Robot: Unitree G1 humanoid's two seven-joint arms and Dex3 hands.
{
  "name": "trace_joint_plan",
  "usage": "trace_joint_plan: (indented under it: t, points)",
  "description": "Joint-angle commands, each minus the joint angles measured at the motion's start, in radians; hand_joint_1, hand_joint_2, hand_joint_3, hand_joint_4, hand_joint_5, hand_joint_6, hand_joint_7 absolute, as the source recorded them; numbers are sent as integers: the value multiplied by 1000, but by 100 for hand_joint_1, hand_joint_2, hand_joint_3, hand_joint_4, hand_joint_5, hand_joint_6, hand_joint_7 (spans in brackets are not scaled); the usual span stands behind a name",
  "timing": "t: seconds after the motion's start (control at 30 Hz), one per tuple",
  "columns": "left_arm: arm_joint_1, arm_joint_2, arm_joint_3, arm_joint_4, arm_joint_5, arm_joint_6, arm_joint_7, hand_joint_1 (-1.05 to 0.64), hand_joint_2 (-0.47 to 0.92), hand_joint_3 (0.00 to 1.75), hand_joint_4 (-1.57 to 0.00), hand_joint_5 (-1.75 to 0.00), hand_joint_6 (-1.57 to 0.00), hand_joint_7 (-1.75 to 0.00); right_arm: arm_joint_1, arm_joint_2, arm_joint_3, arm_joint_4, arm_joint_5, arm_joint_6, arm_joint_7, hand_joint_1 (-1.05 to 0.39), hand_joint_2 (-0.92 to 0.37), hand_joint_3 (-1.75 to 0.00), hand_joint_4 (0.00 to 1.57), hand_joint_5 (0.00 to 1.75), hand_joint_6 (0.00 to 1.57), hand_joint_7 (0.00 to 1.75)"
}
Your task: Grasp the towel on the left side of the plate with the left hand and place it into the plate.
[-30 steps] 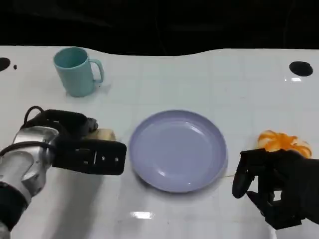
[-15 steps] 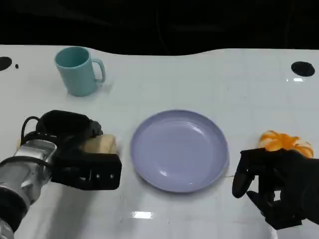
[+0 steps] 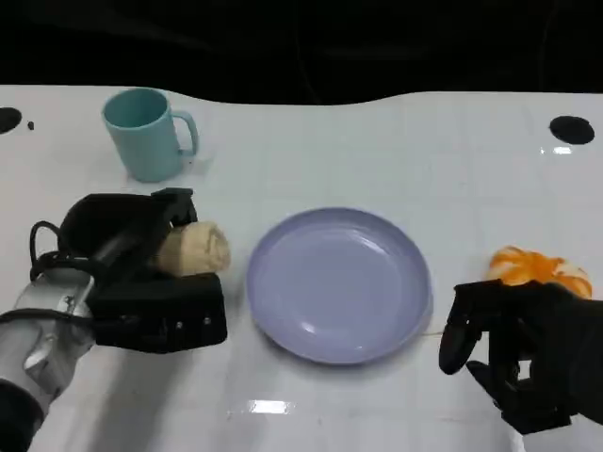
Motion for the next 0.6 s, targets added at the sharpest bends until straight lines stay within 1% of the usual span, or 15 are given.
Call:
trace_joint_plan:
  t: [0.03, 0.07, 0.13, 0.2, 0.27, 0.3, 0.33, 0.37, 0.43, 0.47, 0.5, 0.53, 0.6]
  points:
    - [38, 8, 45, -129, -23, 68, -44, -20, 64, 81, -86, -175, -58, -174, 1, -17, -7, -1, 4, 3, 6, -1, -55, -109, 74, 175, 72, 141]
    - [43, 3, 49, -157, -27, 77, -54, -20, 66, 73, -86, -175, -58, -175, 1, -18, -7, -1, 5, 2, 7, -1, -55, -109, 74, 175, 72, 141]
    - [50, -7, 54, -217, -40, 76, -75, -20, 67, 65, -86, -175, -58, -175, 0, -19, -8, -1, 5, 3, 9, -2, -55, -109, 74, 175, 71, 141]
    - [51, -17, 48, -274, -43, 70, -95, -22, 65, 68, -85, -175, -59, -175, 0, -18, -9, -1, 6, 1, 9, -2, -55, -109, 73, 175, 71, 141]
    - [50, -26, 41, -312, -45, 60, -111, -23, 62, 76, -84, -175, -58, -175, 0, -17, -10, -1, 7, 1, 9, -1, -54, -109, 73, 175, 72, 141]
    - [50, -34, 36, -330, -43, 57, -117, -23, 59, 83, -85, -175, -59, -175, 0, -16, -9, -1, 7, 2, 9, -1, -54, -110, 74, 175, 72, 142]
    - [50, -40, 33, -345, -41, 55, -122, -23, 56, 87, -86, -175, -59, -175, 0, -16, -9, -1, 7, 3, 9, -1, -54, -110, 74, 175, 72, 142]
    - [48, -47, 25, -365, -32, 63, -137, -24, 55, 87, -87, -175, -60, -165, 0, -16, -8, -3, 5, 5, 9, -1, -54, -110, 73, 175, 72, 142]
    - [47, -55, 19, -387, -20, 76, -157, -25, 54, 87, -87, -175, -63, -155, 0, -17, -6, -4, 3, 6, 8, -2, -54, -109, 73, 175, 71, 142]
    - [46, -70, 13, -397, -19, 71, -158, -25, 53, 87, -88, -175, -63, -158, 1, -16, -6, -5, 3, 6, 7, -2, -54, -109, 73, 175, 71, 142]
    - [46, -81, 8, -404, -18, 67, -158, -23, 52, 88, -88, -175, -63, -166, 1, -16, -5, -6, 2, 5, 7, -2, -54, -109, 73, 175, 71, 142]
    - [45, -91, 2, -407, -12, 64, -156, -22, 52, 88, -89, -175, -63, -170, 1, -15, -5, -7, 3, 5, 7, -1, -54, -109, 73, 175, 71, 142]
    - [37, -103, -17, -402, 10, 56, -153, -24, 51, 90, -89, -175, -63, -174, 1, -13, -5, -5, 4, 4, 6, -1, -55, -109, 73, 175, 72, 142]
